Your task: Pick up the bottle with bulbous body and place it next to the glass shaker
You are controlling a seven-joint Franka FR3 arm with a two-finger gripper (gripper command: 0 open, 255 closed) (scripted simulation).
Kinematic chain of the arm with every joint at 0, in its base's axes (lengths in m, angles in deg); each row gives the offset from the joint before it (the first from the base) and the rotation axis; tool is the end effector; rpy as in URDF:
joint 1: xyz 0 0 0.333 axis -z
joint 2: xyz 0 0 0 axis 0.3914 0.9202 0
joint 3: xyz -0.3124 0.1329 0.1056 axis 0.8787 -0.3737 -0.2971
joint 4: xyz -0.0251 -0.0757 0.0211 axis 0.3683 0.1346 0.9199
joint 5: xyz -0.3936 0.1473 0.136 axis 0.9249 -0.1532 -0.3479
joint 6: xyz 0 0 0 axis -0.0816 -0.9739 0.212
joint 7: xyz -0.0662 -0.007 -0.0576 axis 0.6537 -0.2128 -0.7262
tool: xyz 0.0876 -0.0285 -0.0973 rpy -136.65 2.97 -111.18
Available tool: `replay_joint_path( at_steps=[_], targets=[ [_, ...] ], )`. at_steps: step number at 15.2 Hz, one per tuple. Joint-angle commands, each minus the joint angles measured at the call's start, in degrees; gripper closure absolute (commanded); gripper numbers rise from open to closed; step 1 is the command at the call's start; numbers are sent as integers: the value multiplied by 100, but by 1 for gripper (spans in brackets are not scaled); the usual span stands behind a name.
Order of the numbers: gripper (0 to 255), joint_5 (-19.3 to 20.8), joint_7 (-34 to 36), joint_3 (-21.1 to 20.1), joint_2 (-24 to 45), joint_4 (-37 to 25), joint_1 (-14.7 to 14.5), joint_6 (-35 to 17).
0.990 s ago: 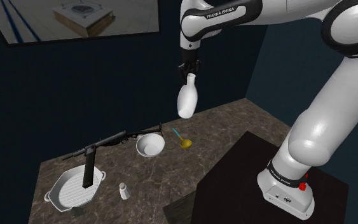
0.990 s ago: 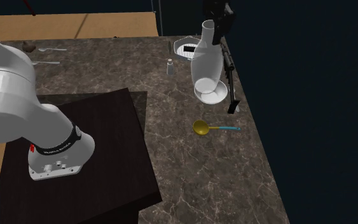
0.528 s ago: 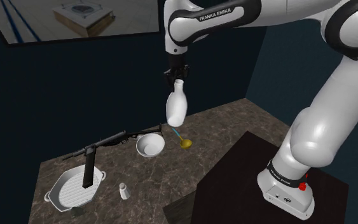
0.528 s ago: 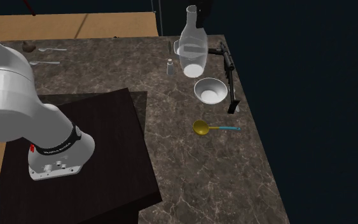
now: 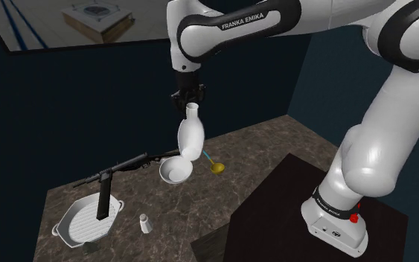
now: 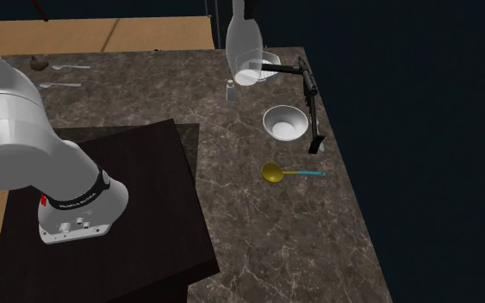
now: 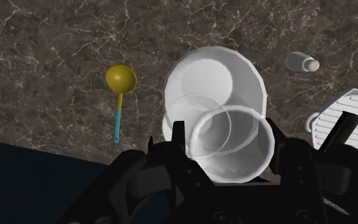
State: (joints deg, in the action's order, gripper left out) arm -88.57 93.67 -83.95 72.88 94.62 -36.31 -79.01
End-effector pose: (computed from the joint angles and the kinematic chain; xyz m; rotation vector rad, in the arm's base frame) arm 0.5577 0.2349 0.4956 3.1344 -0.0914 -0.0528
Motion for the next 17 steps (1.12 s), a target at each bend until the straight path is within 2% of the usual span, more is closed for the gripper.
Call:
replay_joint_path(
  at_steps=[1,10,17],
  targets=[
    [255,25,322,-153,183,-224,-154,36],
    [255,277,1535,-648,1146,-1431,-836,305],
    [255,629,2397,-879,2240,-2932,-1524,759]
  ],
)
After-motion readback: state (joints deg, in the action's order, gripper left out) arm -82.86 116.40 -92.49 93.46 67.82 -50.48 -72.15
